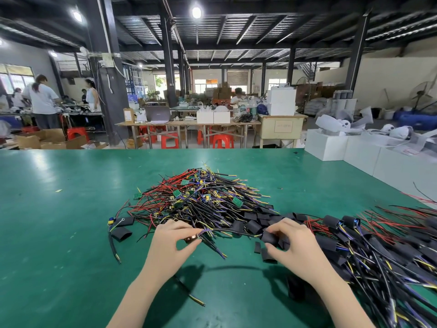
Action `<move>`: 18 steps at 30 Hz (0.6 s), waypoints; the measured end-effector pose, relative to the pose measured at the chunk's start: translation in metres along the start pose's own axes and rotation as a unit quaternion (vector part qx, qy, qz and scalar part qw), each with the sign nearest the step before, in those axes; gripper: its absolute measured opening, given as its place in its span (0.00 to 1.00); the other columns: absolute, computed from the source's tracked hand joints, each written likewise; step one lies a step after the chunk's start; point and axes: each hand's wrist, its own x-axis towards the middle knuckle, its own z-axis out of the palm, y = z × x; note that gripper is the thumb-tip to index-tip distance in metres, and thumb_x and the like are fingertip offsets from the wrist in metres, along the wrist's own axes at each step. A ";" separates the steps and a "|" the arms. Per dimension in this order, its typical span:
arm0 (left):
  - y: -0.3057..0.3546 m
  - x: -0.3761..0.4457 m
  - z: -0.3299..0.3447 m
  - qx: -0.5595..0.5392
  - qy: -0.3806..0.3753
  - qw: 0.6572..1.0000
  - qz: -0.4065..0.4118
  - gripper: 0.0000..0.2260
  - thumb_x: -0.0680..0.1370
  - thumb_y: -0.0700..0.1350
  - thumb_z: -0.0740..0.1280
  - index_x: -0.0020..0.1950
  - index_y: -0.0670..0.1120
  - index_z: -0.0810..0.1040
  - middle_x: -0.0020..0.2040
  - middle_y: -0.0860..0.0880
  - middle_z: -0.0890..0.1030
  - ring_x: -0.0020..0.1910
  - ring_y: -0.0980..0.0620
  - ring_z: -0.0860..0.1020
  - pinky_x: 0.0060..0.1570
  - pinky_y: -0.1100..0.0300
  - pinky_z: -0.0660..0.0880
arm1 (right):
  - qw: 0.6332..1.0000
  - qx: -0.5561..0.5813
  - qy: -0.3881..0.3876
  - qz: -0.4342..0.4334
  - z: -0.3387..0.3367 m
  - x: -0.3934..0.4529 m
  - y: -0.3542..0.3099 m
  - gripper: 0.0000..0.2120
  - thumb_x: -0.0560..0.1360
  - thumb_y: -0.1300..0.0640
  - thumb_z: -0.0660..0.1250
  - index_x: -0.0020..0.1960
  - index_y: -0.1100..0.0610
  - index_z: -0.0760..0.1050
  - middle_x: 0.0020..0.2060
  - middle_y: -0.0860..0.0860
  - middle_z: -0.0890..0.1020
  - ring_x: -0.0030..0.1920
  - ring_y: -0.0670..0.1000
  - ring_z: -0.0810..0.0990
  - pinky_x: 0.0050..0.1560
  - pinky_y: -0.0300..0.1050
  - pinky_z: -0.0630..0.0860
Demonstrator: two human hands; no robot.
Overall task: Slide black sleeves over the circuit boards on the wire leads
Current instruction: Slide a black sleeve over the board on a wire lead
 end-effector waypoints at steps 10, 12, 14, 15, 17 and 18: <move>-0.002 0.001 0.001 0.034 -0.025 0.998 0.055 0.15 0.65 0.37 0.80 0.47 0.51 0.87 0.42 0.56 0.82 0.40 0.50 0.76 0.44 0.49 0.75 | 0.998 -0.006 -0.052 0.016 -0.005 -0.001 0.007 0.11 0.64 0.52 0.73 0.45 0.45 0.80 0.40 0.37 0.77 0.46 0.42 0.76 0.50 0.46 0.73; -0.001 0.001 0.002 0.026 -0.036 0.998 0.048 0.16 0.65 0.36 0.80 0.48 0.51 0.87 0.42 0.56 0.82 0.41 0.50 0.77 0.45 0.50 0.75 | 0.996 -0.050 -0.076 0.005 -0.003 -0.002 0.008 0.12 0.65 0.53 0.72 0.49 0.48 0.80 0.43 0.39 0.76 0.50 0.46 0.75 0.53 0.48 0.72; 0.001 0.000 0.003 0.017 -0.043 0.998 0.042 0.16 0.65 0.36 0.80 0.48 0.51 0.87 0.42 0.55 0.82 0.42 0.50 0.77 0.47 0.53 0.74 | 0.993 -0.072 -0.092 -0.002 -0.002 -0.002 0.007 0.13 0.66 0.55 0.71 0.50 0.50 0.79 0.45 0.41 0.76 0.51 0.47 0.74 0.54 0.45 0.71; 0.002 0.000 0.003 0.016 -0.045 0.998 0.040 0.16 0.65 0.36 0.80 0.48 0.51 0.87 0.42 0.56 0.82 0.42 0.51 0.76 0.47 0.53 0.73 | 0.993 -0.071 -0.092 -0.001 -0.001 -0.002 0.006 0.12 0.66 0.55 0.71 0.50 0.50 0.79 0.45 0.42 0.76 0.50 0.46 0.75 0.53 0.44 0.71; 0.004 0.000 0.003 0.019 -0.047 0.998 0.043 0.16 0.65 0.35 0.80 0.47 0.51 0.87 0.42 0.55 0.82 0.41 0.50 0.76 0.46 0.53 0.74 | 0.997 -0.027 -0.070 0.020 -0.002 -0.001 0.004 0.10 0.66 0.57 0.72 0.47 0.50 0.81 0.42 0.43 0.78 0.45 0.45 0.76 0.49 0.40 0.72; 0.004 0.000 0.002 0.021 -0.047 0.998 0.047 0.16 0.64 0.34 0.80 0.46 0.50 0.87 0.41 0.54 0.82 0.41 0.49 0.76 0.46 0.53 0.75 | 0.998 0.008 -0.050 0.040 -0.002 -0.001 0.003 0.09 0.65 0.57 0.73 0.45 0.50 0.81 0.40 0.43 0.79 0.42 0.43 0.77 0.46 0.38 0.72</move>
